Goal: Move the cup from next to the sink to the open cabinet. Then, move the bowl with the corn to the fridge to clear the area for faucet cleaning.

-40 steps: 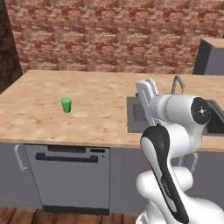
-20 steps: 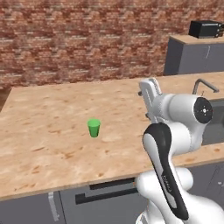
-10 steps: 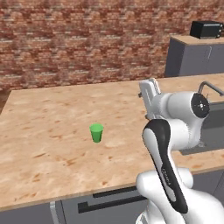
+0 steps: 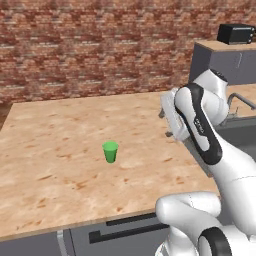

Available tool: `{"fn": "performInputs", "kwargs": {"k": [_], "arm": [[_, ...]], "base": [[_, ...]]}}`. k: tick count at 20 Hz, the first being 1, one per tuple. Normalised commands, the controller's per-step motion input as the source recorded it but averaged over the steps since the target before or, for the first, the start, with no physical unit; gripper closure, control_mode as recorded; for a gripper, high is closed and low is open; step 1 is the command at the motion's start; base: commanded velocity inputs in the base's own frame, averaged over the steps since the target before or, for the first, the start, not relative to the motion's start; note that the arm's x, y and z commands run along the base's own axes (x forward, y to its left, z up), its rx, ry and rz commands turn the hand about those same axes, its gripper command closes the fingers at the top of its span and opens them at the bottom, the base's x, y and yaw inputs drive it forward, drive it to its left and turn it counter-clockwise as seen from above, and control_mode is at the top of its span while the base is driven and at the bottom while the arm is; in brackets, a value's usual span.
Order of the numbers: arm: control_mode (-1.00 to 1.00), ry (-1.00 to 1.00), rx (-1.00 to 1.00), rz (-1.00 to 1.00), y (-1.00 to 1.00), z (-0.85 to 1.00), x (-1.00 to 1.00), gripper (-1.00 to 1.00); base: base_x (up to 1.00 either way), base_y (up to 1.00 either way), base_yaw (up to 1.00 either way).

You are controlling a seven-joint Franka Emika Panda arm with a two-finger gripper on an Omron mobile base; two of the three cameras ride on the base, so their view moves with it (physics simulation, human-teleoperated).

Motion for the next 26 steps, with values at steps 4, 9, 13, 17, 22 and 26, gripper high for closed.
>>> {"fn": "performInputs", "kwargs": {"k": [4,9,13,17,22,26], "arm": [[-1.00,0.28,0.11,0.00,0.05,-0.90,-0.13,-1.00],[-1.00,0.05,0.16,0.00,0.42,-0.79,-0.25,-1.00],[-1.00,-0.01,0.31,0.00,0.29,-0.37,0.17,-1.00],[-1.00,0.05,0.25,0.00,0.15,-0.26,0.56,-1.00],[-1.00,0.32,0.08,0.00,0.00,0.00,0.88,-1.00],[-1.00,0.36,-0.01,0.00,0.09,-0.12,0.73,-1.00]], "base": [[0.00,0.00,0.00],[0.00,0.00,0.00],[0.00,0.00,0.00],[0.00,0.00,0.00],[0.00,0.00,0.00],[0.00,0.00,0.00]]}}
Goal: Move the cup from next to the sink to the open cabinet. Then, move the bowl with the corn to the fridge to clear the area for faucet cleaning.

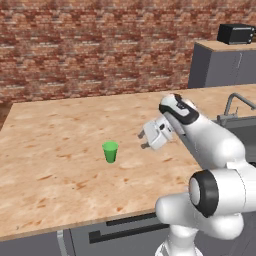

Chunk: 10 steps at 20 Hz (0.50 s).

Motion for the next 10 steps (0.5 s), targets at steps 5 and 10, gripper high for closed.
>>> {"fn": "performInputs", "kwargs": {"k": [5,10], "arm": [[-1.00,0.31,-0.04,0.05,0.23,-0.68,0.03,-1.00],[-1.00,0.07,-0.03,0.09,0.15,-0.77,-0.03,-1.00]], "base": [[0.00,0.00,0.00],[0.00,0.00,0.00]]}}
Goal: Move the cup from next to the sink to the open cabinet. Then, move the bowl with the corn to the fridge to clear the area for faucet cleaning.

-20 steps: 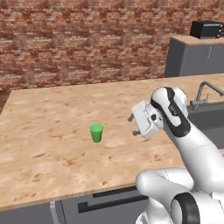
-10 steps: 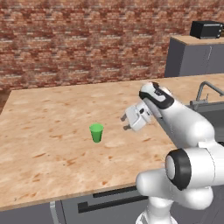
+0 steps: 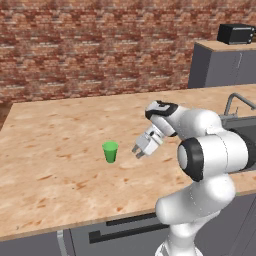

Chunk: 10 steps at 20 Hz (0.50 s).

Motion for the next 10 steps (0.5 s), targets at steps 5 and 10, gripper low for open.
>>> {"fn": "performInputs", "kwargs": {"k": [5,10], "arm": [[-1.00,-0.17,0.16,0.02,0.00,-0.23,0.00,-1.00],[-1.00,-0.09,0.16,0.00,0.01,-0.09,0.14,-1.00]], "base": [[0.00,0.00,0.00],[0.00,0.00,0.00]]}}
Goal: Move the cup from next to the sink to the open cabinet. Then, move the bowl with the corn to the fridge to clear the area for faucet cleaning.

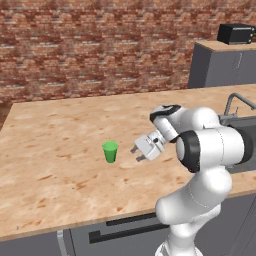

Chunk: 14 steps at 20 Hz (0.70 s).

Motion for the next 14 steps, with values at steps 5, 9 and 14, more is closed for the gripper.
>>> {"fn": "performInputs", "kwargs": {"k": [5,9,14], "arm": [[-1.00,0.00,0.02,0.00,0.22,-0.02,0.53,-1.00],[-1.00,0.03,0.04,0.00,0.23,-0.03,0.47,-1.00],[-1.00,0.01,0.01,0.00,0.14,-0.13,0.31,-1.00]], "base": [[0.00,0.00,0.00],[0.00,0.00,0.00],[0.00,0.00,0.00]]}}
